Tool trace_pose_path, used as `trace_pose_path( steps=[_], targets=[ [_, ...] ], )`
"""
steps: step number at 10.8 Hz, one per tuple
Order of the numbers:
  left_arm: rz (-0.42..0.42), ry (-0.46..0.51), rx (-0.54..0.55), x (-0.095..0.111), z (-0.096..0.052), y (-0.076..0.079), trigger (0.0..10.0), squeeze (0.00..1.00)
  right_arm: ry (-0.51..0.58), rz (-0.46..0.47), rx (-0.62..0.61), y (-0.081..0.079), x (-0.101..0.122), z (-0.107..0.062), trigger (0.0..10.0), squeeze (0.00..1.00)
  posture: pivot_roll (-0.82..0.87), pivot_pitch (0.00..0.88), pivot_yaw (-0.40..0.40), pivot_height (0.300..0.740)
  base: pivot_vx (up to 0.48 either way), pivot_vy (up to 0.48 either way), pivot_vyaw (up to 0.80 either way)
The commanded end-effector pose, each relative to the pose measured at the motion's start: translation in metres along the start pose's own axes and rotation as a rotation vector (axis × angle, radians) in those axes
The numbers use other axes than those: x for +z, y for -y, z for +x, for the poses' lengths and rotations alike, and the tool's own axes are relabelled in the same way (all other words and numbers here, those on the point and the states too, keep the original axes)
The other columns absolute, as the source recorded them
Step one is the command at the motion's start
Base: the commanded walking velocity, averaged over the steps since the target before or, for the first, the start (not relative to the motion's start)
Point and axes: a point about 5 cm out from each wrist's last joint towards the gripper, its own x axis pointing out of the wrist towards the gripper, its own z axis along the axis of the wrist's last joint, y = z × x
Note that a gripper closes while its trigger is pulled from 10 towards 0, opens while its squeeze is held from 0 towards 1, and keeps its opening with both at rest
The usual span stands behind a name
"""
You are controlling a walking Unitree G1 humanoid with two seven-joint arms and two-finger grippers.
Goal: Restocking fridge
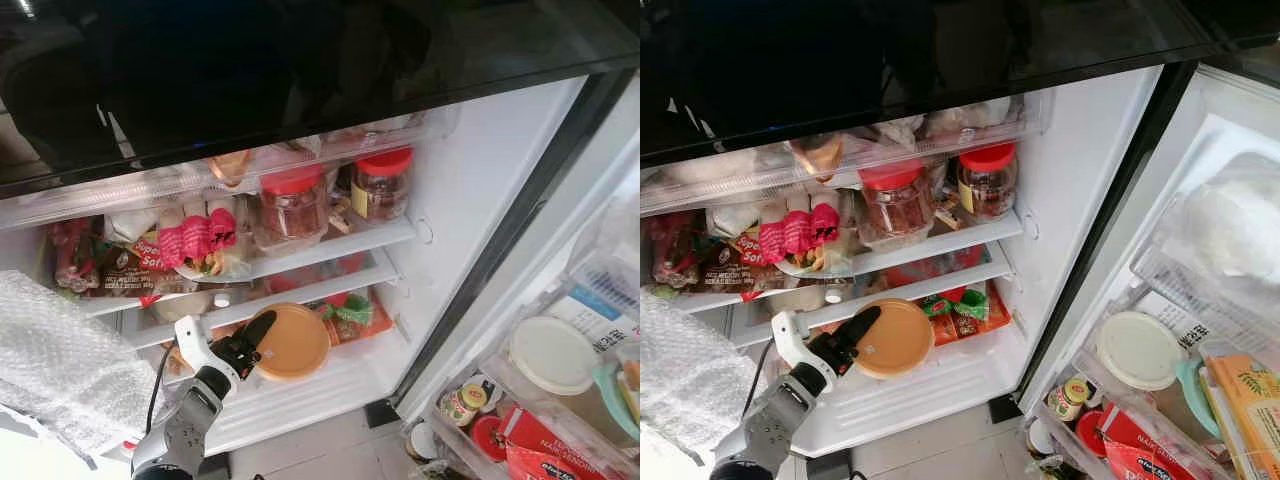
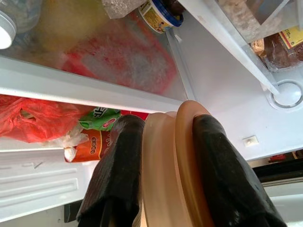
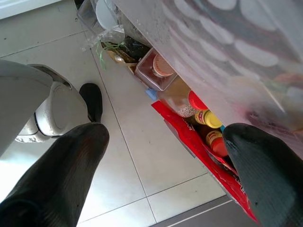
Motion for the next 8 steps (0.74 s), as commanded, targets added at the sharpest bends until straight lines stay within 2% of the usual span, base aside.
trace_pose_path(
  steps=[1, 3, 8],
  targets=[
    [-0.004, 0.026, 0.003, 0.0044, -0.0011, -0.0003, 10.0, 0.0, -0.012, -0.007, 0.0, 0.0033, -0.0034, -0.0016, 10.0, 0.0, -0.24, 0.117, 0.002, 0.722, 0.0, 0.0, 0.0],
    [-0.004, 0.029, 0.008, 0.0051, -0.0021, -0.0013, 10.0, 0.0, -0.014, -0.015, 0.008, 0.0036, -0.0038, -0.0019, 10.0, 0.0, -0.24, 0.11, 0.0, 0.682, 0.0, 0.0, 0.0],
    [-0.002, 0.018, 0.009, 0.0023, -0.0028, -0.0019, 10.0, 0.0, -0.013, -0.026, 0.007, 0.0032, -0.0052, -0.0024, 10.0, 0.0, -0.25, 0.09, 0.008, 0.682, 0.0, 0.0, 0.0]
  ],
)
